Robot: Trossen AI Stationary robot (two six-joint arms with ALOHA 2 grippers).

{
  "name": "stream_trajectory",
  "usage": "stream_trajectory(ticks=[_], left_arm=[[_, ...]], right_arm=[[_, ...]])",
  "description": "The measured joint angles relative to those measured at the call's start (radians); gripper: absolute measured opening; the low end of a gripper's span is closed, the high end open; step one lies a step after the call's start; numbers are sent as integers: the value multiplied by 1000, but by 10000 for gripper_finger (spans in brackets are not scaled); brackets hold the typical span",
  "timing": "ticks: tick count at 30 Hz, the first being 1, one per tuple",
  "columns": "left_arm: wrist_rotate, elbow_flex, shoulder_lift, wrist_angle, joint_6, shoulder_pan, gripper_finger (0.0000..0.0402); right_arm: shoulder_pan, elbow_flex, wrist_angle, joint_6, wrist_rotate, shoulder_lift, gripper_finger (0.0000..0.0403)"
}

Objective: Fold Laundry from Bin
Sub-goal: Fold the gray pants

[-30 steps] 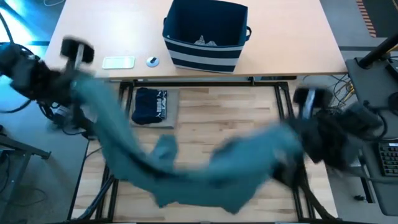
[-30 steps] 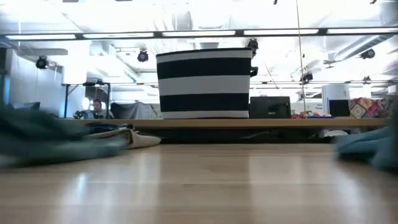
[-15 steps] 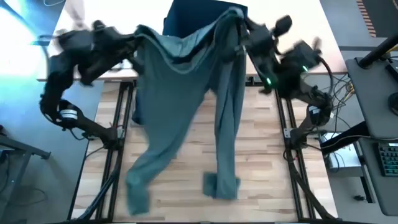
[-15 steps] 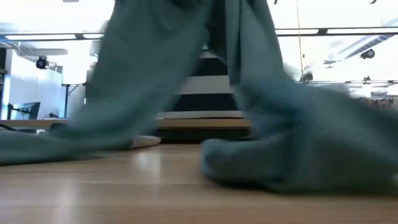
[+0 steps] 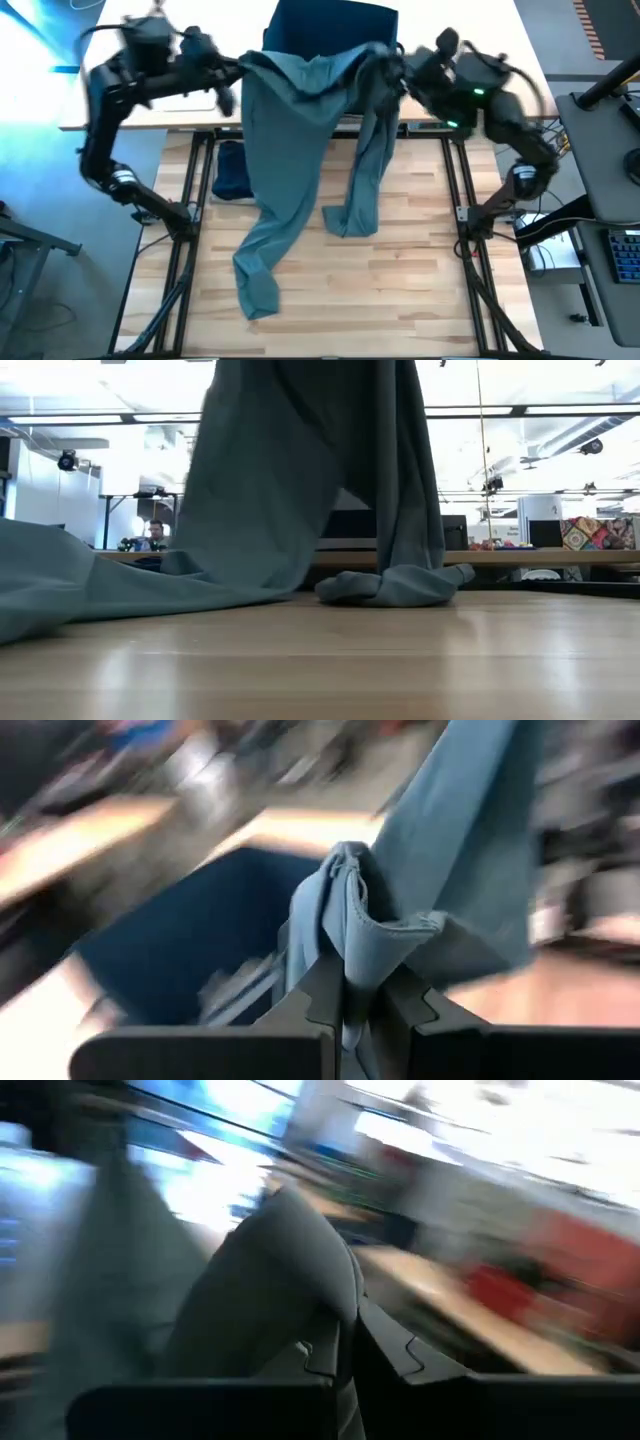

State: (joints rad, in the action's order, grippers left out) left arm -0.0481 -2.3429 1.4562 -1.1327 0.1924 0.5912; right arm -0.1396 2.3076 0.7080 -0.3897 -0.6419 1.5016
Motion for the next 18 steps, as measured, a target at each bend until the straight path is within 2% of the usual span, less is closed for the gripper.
stream_trajectory(ticks=[3,5,7,8,10,12,16,18], left_arm=[[-320,30,-80,50,103,1,7],[-531,45,-107,73,200,0,7],[-694,61,-114,93,253,-1,7],[-733,70,-110,113,251,-1,7],[-708,87,-85,149,215,-1,7],[-588,102,-48,171,181,-1,7],[-211,125,61,242,144,43,7],[-53,126,123,304,124,109,7]], right_arm=[[5,2,74,34,459,-62,9],[-16,-4,105,-14,760,-95,9],[-54,-11,155,-84,946,-118,9],[-77,-15,181,-115,983,-123,9],[-126,-25,220,-153,986,-127,9],[-187,-39,242,-163,982,-117,9],[-343,-78,210,-157,965,-76,9],[-431,-103,123,-113,871,-47,9]])
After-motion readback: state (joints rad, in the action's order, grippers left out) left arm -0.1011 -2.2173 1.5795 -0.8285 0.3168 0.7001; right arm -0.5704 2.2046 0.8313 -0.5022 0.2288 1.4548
